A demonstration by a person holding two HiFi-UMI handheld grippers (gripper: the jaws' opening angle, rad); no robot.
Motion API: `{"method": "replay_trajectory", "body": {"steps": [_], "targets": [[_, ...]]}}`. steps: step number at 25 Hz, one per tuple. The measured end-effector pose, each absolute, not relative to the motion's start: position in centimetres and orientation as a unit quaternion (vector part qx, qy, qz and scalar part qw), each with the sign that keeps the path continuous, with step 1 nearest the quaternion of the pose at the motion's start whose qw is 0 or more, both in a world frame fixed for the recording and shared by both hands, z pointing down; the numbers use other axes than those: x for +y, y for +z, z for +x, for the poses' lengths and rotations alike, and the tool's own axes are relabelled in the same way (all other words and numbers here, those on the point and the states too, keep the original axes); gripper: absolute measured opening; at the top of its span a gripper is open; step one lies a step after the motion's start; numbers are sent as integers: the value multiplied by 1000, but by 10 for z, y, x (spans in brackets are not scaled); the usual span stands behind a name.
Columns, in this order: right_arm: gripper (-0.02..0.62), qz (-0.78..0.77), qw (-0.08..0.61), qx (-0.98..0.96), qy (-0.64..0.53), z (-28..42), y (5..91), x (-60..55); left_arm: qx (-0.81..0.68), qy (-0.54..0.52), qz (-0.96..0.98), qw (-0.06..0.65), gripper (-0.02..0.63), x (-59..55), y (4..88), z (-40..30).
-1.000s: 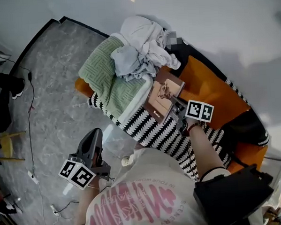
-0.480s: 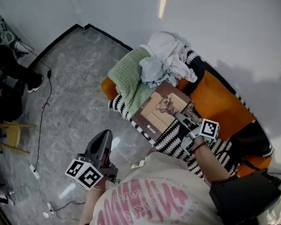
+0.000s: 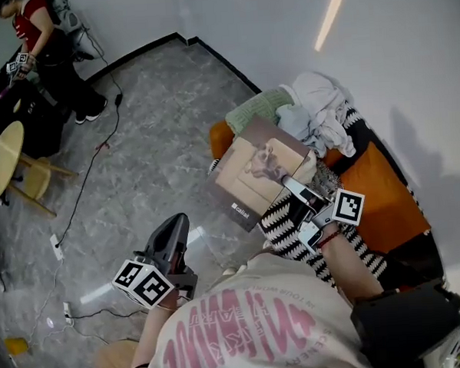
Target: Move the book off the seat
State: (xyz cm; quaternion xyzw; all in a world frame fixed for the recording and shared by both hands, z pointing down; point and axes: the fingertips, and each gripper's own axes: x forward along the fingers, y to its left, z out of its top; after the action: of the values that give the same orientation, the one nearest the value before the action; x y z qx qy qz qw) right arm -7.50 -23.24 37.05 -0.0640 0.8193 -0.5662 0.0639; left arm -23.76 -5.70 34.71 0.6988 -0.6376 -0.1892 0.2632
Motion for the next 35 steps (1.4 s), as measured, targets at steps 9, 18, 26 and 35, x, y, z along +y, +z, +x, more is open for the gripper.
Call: {"method": "replay_trajectory", "body": {"steps": [9,18,26,35], "targets": [[140,55,14,805,-590,-172,358,-179,-704,-215,636,231,8,4,337,-289],[141,180,-70,771,-607,-255,348,-152,-786,-241,538,188,8,34,322,-328],[141,269,-144,736,-604,-346,356,-130,-853,-261,425,156,8,81,322,-368],[141,346,-222,687,-599,-428,357,-85,-897,-287,304,142,8,130,326,-391]]}}
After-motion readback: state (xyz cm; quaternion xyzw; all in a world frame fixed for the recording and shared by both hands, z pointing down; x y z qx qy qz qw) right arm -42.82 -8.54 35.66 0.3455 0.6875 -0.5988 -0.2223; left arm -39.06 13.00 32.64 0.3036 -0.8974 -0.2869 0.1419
